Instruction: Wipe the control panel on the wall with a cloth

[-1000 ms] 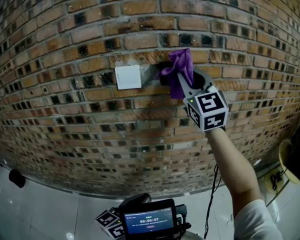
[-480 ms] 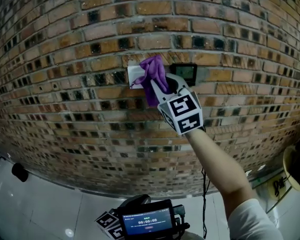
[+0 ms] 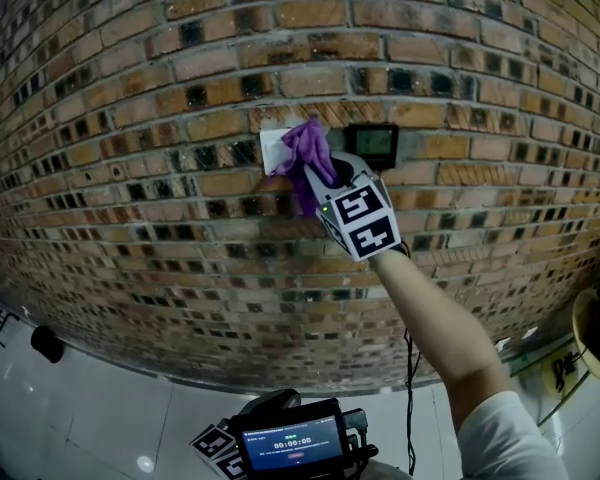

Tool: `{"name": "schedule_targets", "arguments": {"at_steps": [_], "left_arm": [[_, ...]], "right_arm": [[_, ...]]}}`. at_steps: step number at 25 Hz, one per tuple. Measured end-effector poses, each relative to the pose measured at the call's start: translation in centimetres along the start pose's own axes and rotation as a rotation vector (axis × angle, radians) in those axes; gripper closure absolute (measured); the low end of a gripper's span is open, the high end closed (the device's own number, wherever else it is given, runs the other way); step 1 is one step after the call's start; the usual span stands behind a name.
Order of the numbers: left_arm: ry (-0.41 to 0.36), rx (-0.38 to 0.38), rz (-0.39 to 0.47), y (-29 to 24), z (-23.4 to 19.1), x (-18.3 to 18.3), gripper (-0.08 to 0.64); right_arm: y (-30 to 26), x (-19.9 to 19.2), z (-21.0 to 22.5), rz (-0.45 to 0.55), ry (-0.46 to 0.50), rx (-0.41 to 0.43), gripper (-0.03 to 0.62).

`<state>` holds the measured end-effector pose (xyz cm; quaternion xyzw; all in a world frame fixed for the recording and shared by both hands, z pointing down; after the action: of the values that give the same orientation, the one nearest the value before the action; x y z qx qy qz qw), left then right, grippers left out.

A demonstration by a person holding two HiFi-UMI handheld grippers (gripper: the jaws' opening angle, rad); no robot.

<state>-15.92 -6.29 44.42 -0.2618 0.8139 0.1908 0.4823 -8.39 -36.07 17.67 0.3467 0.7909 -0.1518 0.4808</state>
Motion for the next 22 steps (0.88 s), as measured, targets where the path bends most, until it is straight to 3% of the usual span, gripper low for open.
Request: {"name": "schedule_targets", "arguments": {"at_steps": [22], "left_arm": [[-0.008, -0.058, -0.043, -2.2, 1.2, -0.7, 0.528]], "right_arm": [[4.7, -1.5, 5.7, -0.002, 0.019, -0.115, 0.509]]}}
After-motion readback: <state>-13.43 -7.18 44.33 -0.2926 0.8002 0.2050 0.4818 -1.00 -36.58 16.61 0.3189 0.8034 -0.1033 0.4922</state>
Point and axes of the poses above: the fingertips, and each gripper's own axes: y backward along the fingers, z to its right, x out of its top, the point moved 7 cm from there along y, backward along the fingers, and after that the axes turned 6 degrees about -z, right-handed, at the moved point
